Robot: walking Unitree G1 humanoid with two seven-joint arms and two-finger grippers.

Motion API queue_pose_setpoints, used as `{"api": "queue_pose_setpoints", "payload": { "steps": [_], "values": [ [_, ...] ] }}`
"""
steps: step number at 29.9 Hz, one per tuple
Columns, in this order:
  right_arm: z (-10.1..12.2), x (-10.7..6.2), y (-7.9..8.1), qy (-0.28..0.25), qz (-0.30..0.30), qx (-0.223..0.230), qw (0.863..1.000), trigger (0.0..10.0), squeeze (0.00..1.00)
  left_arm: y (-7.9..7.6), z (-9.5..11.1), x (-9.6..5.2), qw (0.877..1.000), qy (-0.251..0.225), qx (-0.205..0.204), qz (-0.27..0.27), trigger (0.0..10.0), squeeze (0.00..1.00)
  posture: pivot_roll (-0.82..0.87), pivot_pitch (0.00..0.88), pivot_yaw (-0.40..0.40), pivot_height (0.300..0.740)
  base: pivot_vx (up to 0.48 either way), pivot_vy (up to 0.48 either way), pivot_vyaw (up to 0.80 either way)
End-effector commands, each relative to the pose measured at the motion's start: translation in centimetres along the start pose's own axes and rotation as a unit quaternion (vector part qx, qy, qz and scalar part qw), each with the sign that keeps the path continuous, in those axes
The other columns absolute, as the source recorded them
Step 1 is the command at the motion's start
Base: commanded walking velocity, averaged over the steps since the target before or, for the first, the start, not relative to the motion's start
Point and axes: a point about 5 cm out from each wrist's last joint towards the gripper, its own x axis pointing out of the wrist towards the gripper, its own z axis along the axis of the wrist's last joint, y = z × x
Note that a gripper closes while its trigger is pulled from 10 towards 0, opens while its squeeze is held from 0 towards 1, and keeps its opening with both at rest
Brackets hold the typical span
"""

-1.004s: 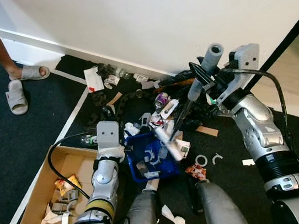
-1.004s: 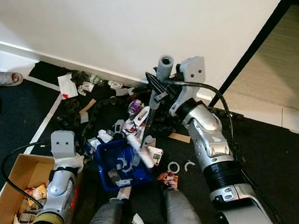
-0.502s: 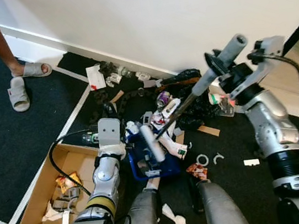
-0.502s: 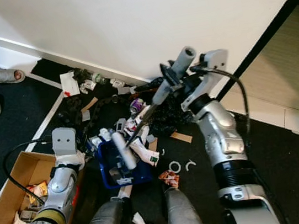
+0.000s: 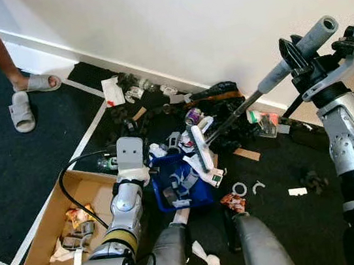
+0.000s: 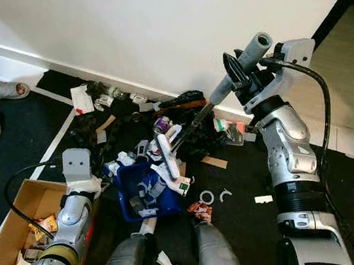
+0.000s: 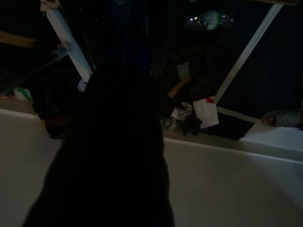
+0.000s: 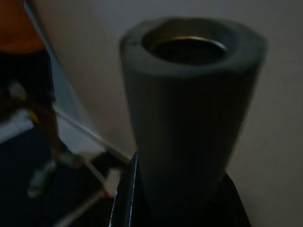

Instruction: Sweep floor

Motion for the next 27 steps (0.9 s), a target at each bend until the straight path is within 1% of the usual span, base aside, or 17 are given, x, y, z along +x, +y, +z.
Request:
{"api": "queue_pose_setpoints", "payload": {
  "steps": [1, 2, 4, 5, 7, 9, 12, 15, 16, 19, 20, 22, 23, 25, 27],
  "values": [
    [-1.0, -0.8, -0.6, 0.026, -0.014, -0.03, 0.999, 10.0, 0.0, -0.5, -0.6, -0.4, 1.0, 0.009, -0.004, -0.005, 10.0, 0.0, 0.04, 0.223, -0.044, 0.74, 0.0, 0.0, 0.0],
    [-1.4, -1.0, -0.7, 0.041, -0.016, -0.045, 0.998, 10.0, 0.0, -0.5, -0.6, -0.4, 1.0, 0.009, -0.004, -0.005, 10.0, 0.0, 0.04, 0.228, -0.044, 0.74, 0.0, 0.0, 0.0],
    [-1.6, -1.1, -0.8, 0.046, -0.017, -0.052, 0.997, 10.0, 0.0, -0.5, -0.7, -0.5, 1.0, 0.01, -0.004, -0.005, 10.0, 0.0, 0.04, 0.228, -0.044, 0.74, 0.0, 0.0, 0.0],
    [-1.6, -1.1, -0.8, 0.046, -0.017, -0.052, 0.997, 10.0, 0.0, -0.5, -0.7, -0.5, 1.0, 0.01, -0.004, -0.005, 10.0, 0.0, 0.04, 0.228, -0.044, 0.74, 0.0, 0.0, 0.0],
    [-1.2, -1.3, -1.4, 0.038, -0.036, -0.05, 0.997, 10.0, 0.0, -0.4, -0.7, -0.5, 1.0, 0.01, -0.003, -0.006, 10.0, 0.0, 0.04, 0.233, -0.042, 0.74, 0.0, 0.0, 0.0],
    [-0.9, -1.3, -1.8, 0.033, -0.043, -0.047, 0.997, 10.0, 0.0, -0.4, -0.8, -0.6, 1.0, 0.011, -0.003, -0.006, 10.0, 0.0, 0.04, 0.235, -0.042, 0.74, 0.0, 0.0, 0.0],
    [-1.1, -1.3, -1.8, 0.041, -0.041, -0.049, 0.997, 10.0, 0.0, -0.5, -0.8, -0.6, 1.0, 0.012, -0.003, -0.007, 10.0, 0.0, 0.04, 0.236, -0.042, 0.74, 0.0, 0.0, 0.0],
    [-2.3, -1.5, -1.3, 0.066, -0.032, -0.043, 0.996, 10.0, 0.0, -0.6, -0.8, -0.6, 1.0, 0.012, -0.004, -0.008, 10.0, 0.0, 0.04, 0.236, -0.042, 0.74, 0.0, 0.0, 0.0],
    [-2.3, -1.5, -1.3, 0.066, -0.032, -0.043, 0.996, 10.0, 0.0, -0.6, -0.8, -0.6, 1.0, 0.012, -0.004, -0.008, 10.0, 0.0, 0.04, 0.236, -0.042, 0.74, 0.0, 0.0, 0.0],
    [-3.7, -1.6, 0.4, 0.074, -0.012, -0.022, 0.997, 10.0, 0.0, -0.6, -0.8, -0.6, 1.0, 0.011, -0.004, -0.007, 10.0, 0.0, 0.04, 0.238, -0.044, 0.74, 0.0, 0.0, 0.0],
    [-4.2, -1.6, 1.4, 0.071, -0.001, -0.009, 0.997, 10.0, 0.0, -0.6, -0.9, -0.7, 1.0, 0.011, -0.004, -0.007, 10.0, 0.0, 0.04, 0.244, -0.041, 0.74, 0.0, 0.0, 0.0],
    [-4.2, -1.6, 1.4, 0.071, -0.001, -0.009, 0.997, 10.0, 0.0, -0.6, -0.9, -0.7, 1.0, 0.011, -0.004, -0.007, 10.0, 0.0, 0.04, 0.244, -0.041, 0.74, 0.0, 0.0, 0.0],
    [-4.6, -1.6, 2.0, 0.069, 0.006, 0.0, 0.998, 10.0, 0.0, -0.6, -0.9, -0.7, 1.0, 0.011, -0.004, -0.007, 10.0, 0.0, 0.04, 0.244, -0.041, 0.74, 0.0, 0.0, 0.0],
    [-5.1, -1.3, 3.5, 0.064, 0.024, 0.033, 0.997, 10.0, 0.0, -0.6, -0.9, -0.7, 1.0, 0.011, -0.004, -0.008, 10.0, 0.0, 0.05, 0.247, -0.041, 0.74, 0.0, 0.0, 0.0],
    [-5.1, -1.3, 3.5, 0.064, 0.024, 0.033, 0.997, 10.0, 0.0, -0.6, -0.9, -0.7, 1.0, 0.011, -0.004, -0.008, 10.0, 0.0, 0.05, 0.247, -0.041, 0.74, 0.0, 0.0, 0.0]
  ]
}}
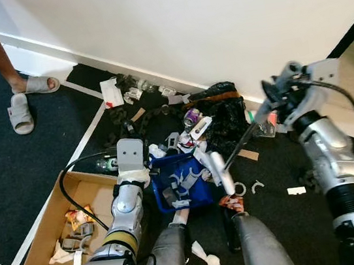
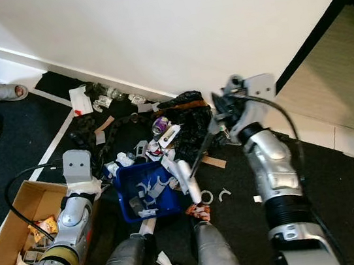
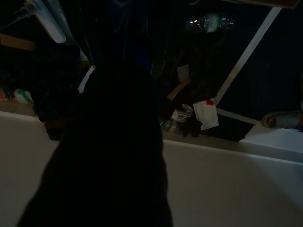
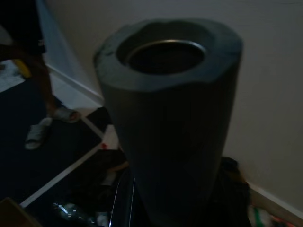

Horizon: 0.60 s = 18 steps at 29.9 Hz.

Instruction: Sweep floor

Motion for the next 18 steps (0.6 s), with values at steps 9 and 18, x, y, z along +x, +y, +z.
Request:
{"api": "queue_pose_setpoints", "payload": {
  "steps": [9, 18],
  "values": [
    [1.5, 0.7, 2.0, -0.07, 0.045, 0.155, 0.984, 10.0, 0.0, -0.6, -0.6, -0.5, 1.0, 0.006, -0.004, -0.005, 10.0, 0.0, 0.04, 0.237, -0.049, 0.74, 0.0, 0.0, 0.0],
    [3.0, 0.5, 1.0, -0.086, 0.066, 0.158, 0.981, 10.0, 0.0, -0.8, -0.5, -0.3, 1.0, 0.006, -0.008, -0.005, 10.0, 0.0, 0.03, 0.226, -0.056, 0.74, 0.0, 0.0, 0.0]
  ]
}}
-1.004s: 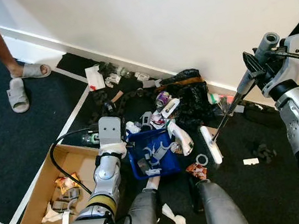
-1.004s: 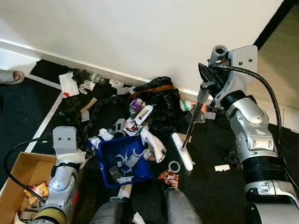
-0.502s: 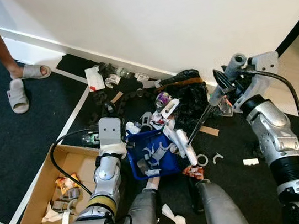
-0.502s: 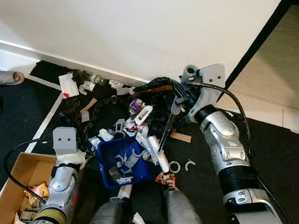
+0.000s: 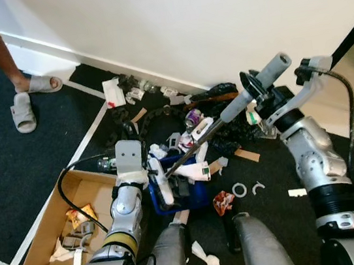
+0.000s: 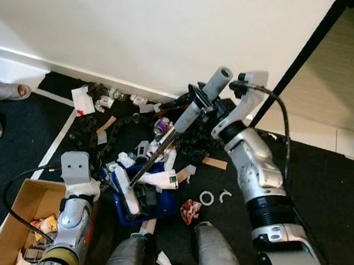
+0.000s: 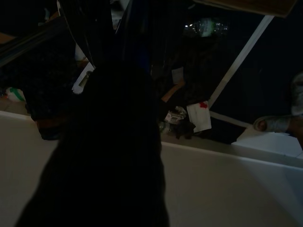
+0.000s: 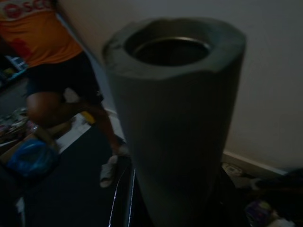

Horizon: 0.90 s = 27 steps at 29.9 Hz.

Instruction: Sweep floor

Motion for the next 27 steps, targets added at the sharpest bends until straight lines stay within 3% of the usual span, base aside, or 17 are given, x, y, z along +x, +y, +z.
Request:
{"api": "queue_pose_setpoints", "payload": {
  "steps": [1, 6, 9, 15, 18, 19, 21, 23, 27],
  "values": [
    [0.9, -0.3, -0.2, -0.019, 0.006, 0.007, 1.0, 10.0, 0.0, -0.9, -0.3, -0.1, 1.0, 0.003, -0.007, -0.012, 10.0, 0.0, 0.04, 0.224, -0.056, 0.74, 0.0, 0.0, 0.0],
    [2.4, -0.4, -0.6, -0.036, 0.011, 0.001, 0.999, 10.0, 0.0, -0.9, -0.2, 0.0, 1.0, 0.003, -0.007, -0.011, 10.0, 0.0, 0.03, 0.219, -0.054, 0.74, 0.0, 0.0, 0.0],
    [4.7, -0.5, -1.4, -0.075, 0.002, 0.0, 0.997, 10.0, 0.0, -0.9, -0.2, 0.0, 1.0, 0.005, -0.005, -0.013, 10.0, 0.0, 0.03, 0.214, -0.052, 0.74, 0.0, 0.0, 0.0],
    [6.3, -0.6, -2.2, -0.106, -0.011, 0.002, 0.994, 10.0, 0.0, -1.0, -0.2, 0.0, 1.0, 0.006, -0.005, -0.015, 10.0, 0.0, 0.03, 0.211, -0.051, 0.74, 0.0, 0.0, 0.0],
    [7.0, -0.8, -3.0, -0.107, -0.034, -0.029, 0.993, 10.0, 0.0, -1.1, -0.2, 0.0, 1.0, 0.006, -0.005, -0.017, 10.0, 0.0, 0.03, 0.211, -0.051, 0.74, 0.0, 0.0, 0.0],
    [7.0, -1.1, -3.8, -0.082, -0.057, -0.081, 0.992, 10.0, 0.0, -1.1, -0.2, 0.1, 1.0, 0.005, -0.005, -0.018, 10.0, 0.0, 0.03, 0.208, -0.051, 0.74, 0.0, 0.0, 0.0],
    [6.9, -1.2, -4.1, -0.069, -0.064, -0.104, 0.99, 10.0, 0.0, -1.1, -0.2, 0.1, 1.0, 0.005, -0.005, -0.018, 10.0, 0.0, 0.03, 0.208, -0.051, 0.74, 0.0, 0.0, 0.0],
    [6.4, -1.4, -4.7, -0.018, -0.08, -0.181, 0.98, 10.0, 0.0, -1.0, -0.2, 0.0, 1.0, 0.005, -0.004, -0.018, 10.0, 0.0, 0.04, 0.204, -0.05, 0.74, 0.0, 0.0, 0.0],
    [6.0, -1.6, -5.1, 0.014, -0.088, -0.234, 0.968, 10.0, 0.0, -0.9, -0.2, 0.0, 1.0, 0.005, -0.004, -0.016, 10.0, 0.0, 0.04, 0.203, -0.05, 0.74, 0.0, 0.0, 0.0]
  ]
}}
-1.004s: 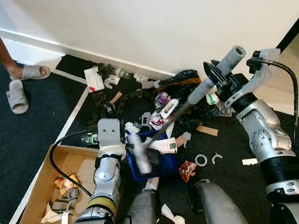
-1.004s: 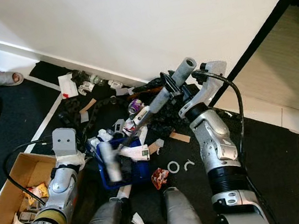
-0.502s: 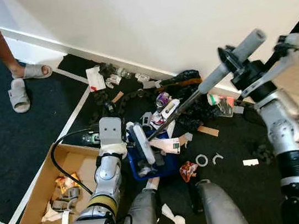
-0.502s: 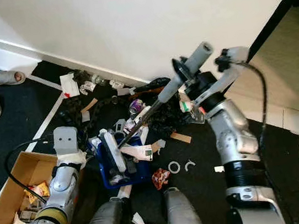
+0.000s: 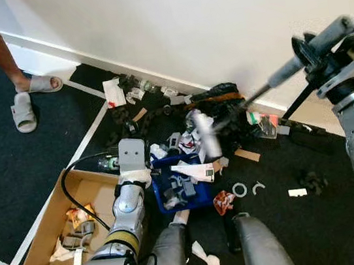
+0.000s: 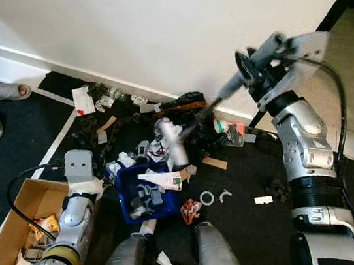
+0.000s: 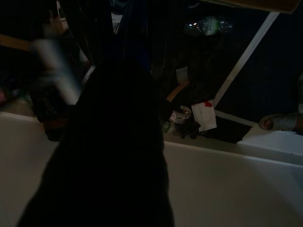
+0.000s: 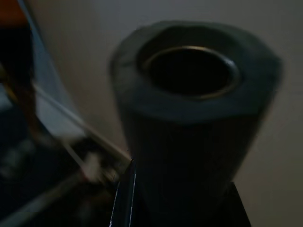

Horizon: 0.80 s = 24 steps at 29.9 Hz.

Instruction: Sweep floor

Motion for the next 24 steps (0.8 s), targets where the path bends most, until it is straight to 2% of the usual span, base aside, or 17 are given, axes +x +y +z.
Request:
{"api": "queue_pose_setpoints", "payload": {
  "steps": [1, 2, 7, 12, 15, 16, 17, 18, 22, 24],
  "values": [
    [-0.1, -0.5, -0.4, 0.003, -0.004, -0.025, 1.0, 10.0, 0.0, -0.6, -0.4, -0.3, 1.0, 0.005, -0.003, -0.009, 10.0, 0.0, 0.04, 0.203, -0.05, 0.74, 0.0, 0.0, 0.0],
    [-0.3, -0.5, -0.1, 0.012, 0.004, -0.036, 0.999, 10.0, 0.0, -0.5, -0.4, -0.3, 1.0, 0.005, -0.003, -0.009, 10.0, 0.0, 0.04, 0.203, -0.05, 0.74, 0.0, 0.0, 0.0],
    [-1.3, -0.6, 0.6, 0.031, 0.017, -0.034, 0.999, 10.0, 0.0, -0.6, -0.4, -0.3, 1.0, 0.004, -0.003, -0.009, 10.0, 0.0, 0.04, 0.204, -0.051, 0.74, 0.0, 0.0, 0.0],
    [-4.3, -0.6, 3.4, 0.082, 0.059, -0.005, 0.995, 10.0, 0.0, -0.6, -0.3, -0.2, 1.0, 0.003, -0.004, -0.01, 10.0, 0.0, 0.04, 0.205, -0.052, 0.74, 0.0, 0.0, 0.0],
    [-4.6, -0.6, 4.0, 0.087, 0.064, 0.001, 0.994, 10.0, 0.0, -0.6, -0.4, -0.3, 1.0, 0.003, -0.004, -0.009, 10.0, 0.0, 0.04, 0.205, -0.052, 0.74, 0.0, 0.0, 0.0],
    [-5.0, -0.6, 4.5, 0.091, 0.067, 0.006, 0.994, 10.0, 0.0, -0.6, -0.4, -0.3, 1.0, 0.003, -0.005, -0.009, 10.0, 0.0, 0.04, 0.207, -0.052, 0.74, 0.0, 0.0, 0.0],
    [-5.3, -0.2, 5.8, 0.087, 0.071, 0.027, 0.993, 10.0, 0.0, -0.6, -0.4, -0.3, 1.0, 0.003, -0.005, -0.009, 10.0, 0.0, 0.04, 0.209, -0.053, 0.74, 0.0, 0.0, 0.0],
    [-5.3, 0.0, 6.2, 0.084, 0.071, 0.035, 0.993, 10.0, 0.0, -0.6, -0.4, -0.3, 1.0, 0.003, -0.005, -0.009, 10.0, 0.0, 0.04, 0.209, -0.053, 0.74, 0.0, 0.0, 0.0],
    [-5.1, 0.4, 7.1, 0.075, 0.073, 0.049, 0.993, 10.0, 0.0, -0.6, -0.3, -0.3, 1.0, 0.001, -0.004, -0.009, 10.0, 0.0, 0.04, 0.211, -0.053, 0.74, 0.0, 0.0, 0.0],
    [-5.0, 0.6, 7.2, 0.064, 0.065, 0.073, 0.993, 10.0, 0.0, -0.5, -0.4, -0.3, 1.0, 0.001, -0.004, -0.009, 10.0, 0.0, 0.05, 0.214, -0.052, 0.74, 0.0, 0.0, 0.0]
  ]
}}
